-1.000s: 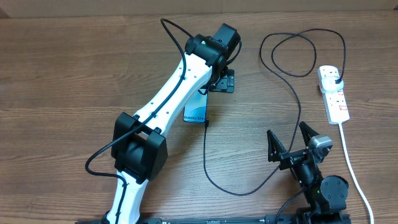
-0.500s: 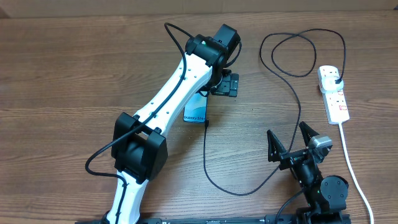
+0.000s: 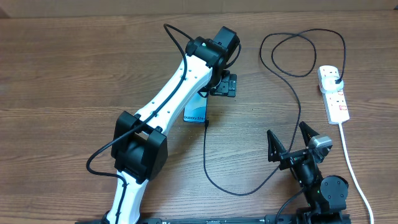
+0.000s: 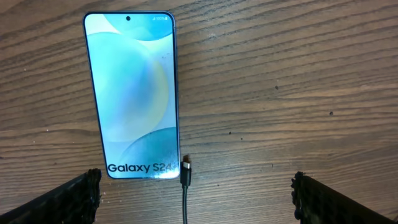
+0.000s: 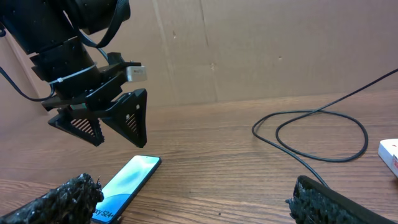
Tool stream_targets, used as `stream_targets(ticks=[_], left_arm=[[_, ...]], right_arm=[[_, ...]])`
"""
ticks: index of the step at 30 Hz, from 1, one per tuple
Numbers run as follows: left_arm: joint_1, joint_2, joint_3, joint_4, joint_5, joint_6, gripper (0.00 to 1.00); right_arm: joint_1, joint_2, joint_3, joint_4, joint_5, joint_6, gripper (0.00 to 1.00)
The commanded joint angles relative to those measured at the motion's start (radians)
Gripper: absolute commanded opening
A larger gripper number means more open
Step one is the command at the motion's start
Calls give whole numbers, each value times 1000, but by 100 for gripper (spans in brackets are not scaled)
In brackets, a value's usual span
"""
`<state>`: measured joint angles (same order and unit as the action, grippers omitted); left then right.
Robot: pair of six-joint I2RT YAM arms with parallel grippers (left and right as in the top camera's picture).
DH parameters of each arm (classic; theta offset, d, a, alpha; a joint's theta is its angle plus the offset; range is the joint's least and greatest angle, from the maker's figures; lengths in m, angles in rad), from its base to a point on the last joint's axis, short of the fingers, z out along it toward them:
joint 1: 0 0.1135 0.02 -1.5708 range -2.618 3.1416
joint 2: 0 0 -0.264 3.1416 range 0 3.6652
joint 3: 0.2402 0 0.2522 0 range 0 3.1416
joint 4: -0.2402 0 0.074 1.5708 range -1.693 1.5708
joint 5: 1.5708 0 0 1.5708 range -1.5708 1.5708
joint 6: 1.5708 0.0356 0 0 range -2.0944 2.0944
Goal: Plug charger to phone and switch on socket
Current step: 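Descend the left gripper onto the phone and align with its sides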
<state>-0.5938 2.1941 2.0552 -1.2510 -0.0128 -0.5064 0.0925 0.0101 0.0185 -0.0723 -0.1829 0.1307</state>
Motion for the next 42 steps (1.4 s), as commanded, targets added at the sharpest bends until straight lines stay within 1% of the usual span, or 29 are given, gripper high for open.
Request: stream_targets(ticks=[1,10,13,20,24,26,28,30,35,42], left_arm=[[6,10,-8,3,-24,-21,100],[10,10,-62,41,-71,-22,100],[40,10,-70,41,-74,-106,100],[81,10,-77,52,-60,-110,100],[74,10,-92,112,7,-28,100],[68,10,-93,115,-5,-19,100],[68,10,-97,116,-63,-18,100],[73,10,-101,119,-89,-16,100],[82,10,-103,124,-11,44,100],[82,10,-103,128,-12,50,100]], right_arm=[[4,-7,-11,3,7,2,100],[4,-7,-11,3,7,2,100],[4,-7,-11,3,7,2,100],[4,-7,-11,3,7,2,100],[4,-7,-11,3,7,2,100],[4,-7,-11,3,7,2,100],[4,-7,-11,3,7,2,100],[4,-7,-11,3,7,2,100],[4,-7,-11,3,7,2,100],[4,-7,-11,3,7,2,100]])
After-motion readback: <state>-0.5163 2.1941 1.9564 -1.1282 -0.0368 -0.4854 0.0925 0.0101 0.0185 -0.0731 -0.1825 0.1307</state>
